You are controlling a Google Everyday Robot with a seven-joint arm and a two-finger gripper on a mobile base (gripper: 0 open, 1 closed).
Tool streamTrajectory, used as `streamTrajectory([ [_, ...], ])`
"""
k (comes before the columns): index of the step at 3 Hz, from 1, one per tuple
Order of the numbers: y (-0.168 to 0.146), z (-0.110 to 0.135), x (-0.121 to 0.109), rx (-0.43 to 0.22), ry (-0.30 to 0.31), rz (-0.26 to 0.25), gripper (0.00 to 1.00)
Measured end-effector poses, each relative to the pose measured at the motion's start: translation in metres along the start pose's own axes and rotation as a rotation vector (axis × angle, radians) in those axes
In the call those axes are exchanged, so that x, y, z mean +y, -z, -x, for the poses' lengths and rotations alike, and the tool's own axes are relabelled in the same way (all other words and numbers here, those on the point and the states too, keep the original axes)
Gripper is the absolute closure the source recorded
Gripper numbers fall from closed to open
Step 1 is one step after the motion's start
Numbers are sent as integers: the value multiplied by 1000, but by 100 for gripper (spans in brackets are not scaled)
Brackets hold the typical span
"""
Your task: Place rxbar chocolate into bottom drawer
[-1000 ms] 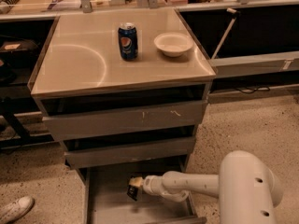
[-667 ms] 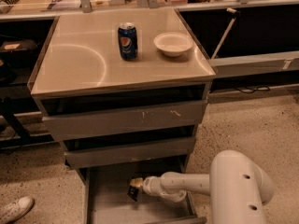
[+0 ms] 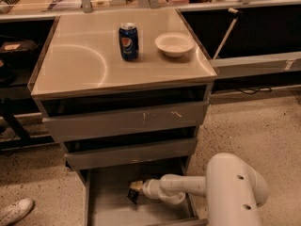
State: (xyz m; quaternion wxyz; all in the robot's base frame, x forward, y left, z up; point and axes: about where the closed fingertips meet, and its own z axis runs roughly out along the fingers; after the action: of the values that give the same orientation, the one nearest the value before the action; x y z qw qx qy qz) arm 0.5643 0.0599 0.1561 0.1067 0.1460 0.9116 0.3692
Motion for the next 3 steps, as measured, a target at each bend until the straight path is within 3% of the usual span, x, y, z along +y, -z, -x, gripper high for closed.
streamTrajectory([
  [3, 0, 0, 0, 0, 0, 0, 11],
])
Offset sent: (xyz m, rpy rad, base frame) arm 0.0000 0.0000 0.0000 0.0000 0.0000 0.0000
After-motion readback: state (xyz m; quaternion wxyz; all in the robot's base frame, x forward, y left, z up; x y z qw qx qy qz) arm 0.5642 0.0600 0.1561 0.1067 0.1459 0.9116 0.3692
